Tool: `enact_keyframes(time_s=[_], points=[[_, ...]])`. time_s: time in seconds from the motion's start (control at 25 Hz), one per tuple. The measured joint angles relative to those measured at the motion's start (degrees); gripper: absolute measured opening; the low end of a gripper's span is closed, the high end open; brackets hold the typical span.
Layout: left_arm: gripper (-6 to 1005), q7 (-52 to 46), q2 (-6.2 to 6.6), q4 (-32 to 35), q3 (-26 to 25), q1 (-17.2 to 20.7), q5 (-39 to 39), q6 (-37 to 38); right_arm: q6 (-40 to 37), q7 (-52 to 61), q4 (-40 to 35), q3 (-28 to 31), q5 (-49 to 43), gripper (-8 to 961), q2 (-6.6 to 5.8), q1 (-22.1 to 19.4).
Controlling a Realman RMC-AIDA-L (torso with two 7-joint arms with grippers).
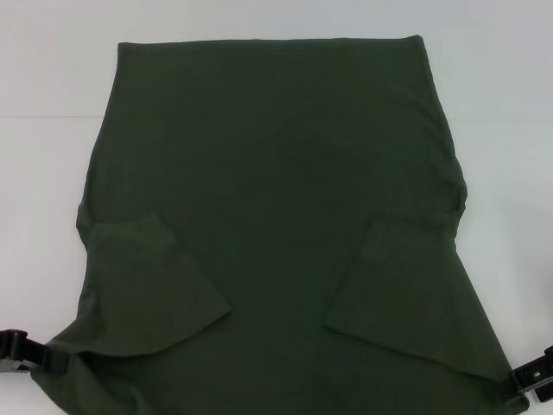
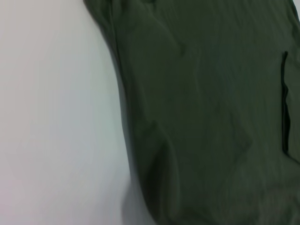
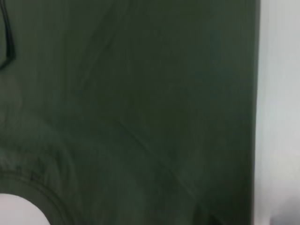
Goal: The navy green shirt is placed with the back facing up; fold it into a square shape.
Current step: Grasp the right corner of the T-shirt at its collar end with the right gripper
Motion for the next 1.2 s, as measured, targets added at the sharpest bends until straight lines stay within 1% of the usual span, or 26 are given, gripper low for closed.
enact_keyframes(time_s=[0.64, 1.2], points=[[14, 0.0, 0.04, 0.0, 0.0, 0.0, 0.0, -0.3, 1.3, -0.6, 0.0, -0.5, -0.5, 825, 1.3, 0.2], [14, 0.2, 0.04, 0.0, 0.0, 0.0, 0.0, -0.3, 2.0, -0.6, 0.3, -1.1, -0.5, 825, 1.38, 0.5]])
